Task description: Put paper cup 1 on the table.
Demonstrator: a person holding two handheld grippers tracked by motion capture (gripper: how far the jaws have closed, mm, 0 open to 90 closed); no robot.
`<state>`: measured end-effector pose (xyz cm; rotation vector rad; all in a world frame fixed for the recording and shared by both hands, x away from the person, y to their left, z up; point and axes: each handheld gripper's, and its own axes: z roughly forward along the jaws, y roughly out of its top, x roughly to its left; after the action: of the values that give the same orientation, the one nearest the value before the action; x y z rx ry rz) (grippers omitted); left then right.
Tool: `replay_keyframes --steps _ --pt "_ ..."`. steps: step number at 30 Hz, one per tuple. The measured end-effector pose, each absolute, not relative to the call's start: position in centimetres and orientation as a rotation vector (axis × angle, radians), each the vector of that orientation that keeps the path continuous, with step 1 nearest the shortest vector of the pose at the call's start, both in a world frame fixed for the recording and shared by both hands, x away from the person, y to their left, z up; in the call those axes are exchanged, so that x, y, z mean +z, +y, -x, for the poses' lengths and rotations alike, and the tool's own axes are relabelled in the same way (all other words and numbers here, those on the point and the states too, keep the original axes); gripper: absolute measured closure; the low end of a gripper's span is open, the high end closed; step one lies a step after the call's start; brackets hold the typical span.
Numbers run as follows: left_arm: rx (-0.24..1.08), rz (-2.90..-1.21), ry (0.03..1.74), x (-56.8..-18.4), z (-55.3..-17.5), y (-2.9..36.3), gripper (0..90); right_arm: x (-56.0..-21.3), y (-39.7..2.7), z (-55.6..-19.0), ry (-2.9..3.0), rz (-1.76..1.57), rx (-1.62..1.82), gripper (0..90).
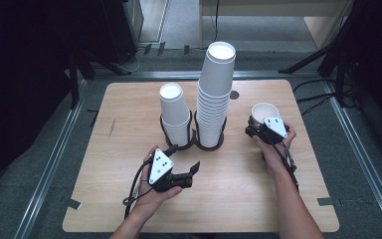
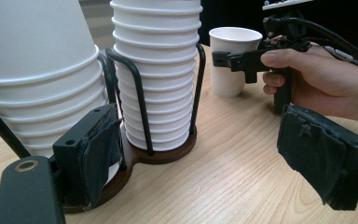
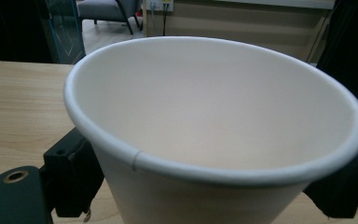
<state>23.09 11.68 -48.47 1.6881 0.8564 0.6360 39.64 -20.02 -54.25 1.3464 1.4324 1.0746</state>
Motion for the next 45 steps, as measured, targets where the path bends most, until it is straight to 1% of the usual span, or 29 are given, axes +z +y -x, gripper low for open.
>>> replay_keyframes --steps 3,7,18,30,41,45 --pt "0.634 -1.684 0.858 -48.4 -23.1 11.7 13.6 -54.2 -20.1 -39.6 1.44 -1.347 1.086 11.2" --pt "0.632 -1.682 0.859 -48.4 -23.1 11.7 13.3 -54.0 -20.2 -39.5 1.481 -1.335 1.12 0.0" --pt "0.615 -1.685 0.859 -48.6 -23.1 11.4 12.7 -53.4 -20.5 -38.2 1.518 -1.315 1.137 0.0" --pt "0.623 -1.695 0.866 -48.5 -23.5 10.6 12.6 -51.6 -22.0 -36.4 1.503 -1.311 1.219 0.0" --pt "0.61 -1.661 0.875 -47.0 -24.6 10.1 9.4 -49.4 -23.1 -34.7 1.511 -1.249 1.295 0.0" --pt "0.601 -1.65 0.885 -46.5 -25.2 9.7 6.2 -48.3 -23.0 -34.1 1.517 -1.228 1.316 0.0"
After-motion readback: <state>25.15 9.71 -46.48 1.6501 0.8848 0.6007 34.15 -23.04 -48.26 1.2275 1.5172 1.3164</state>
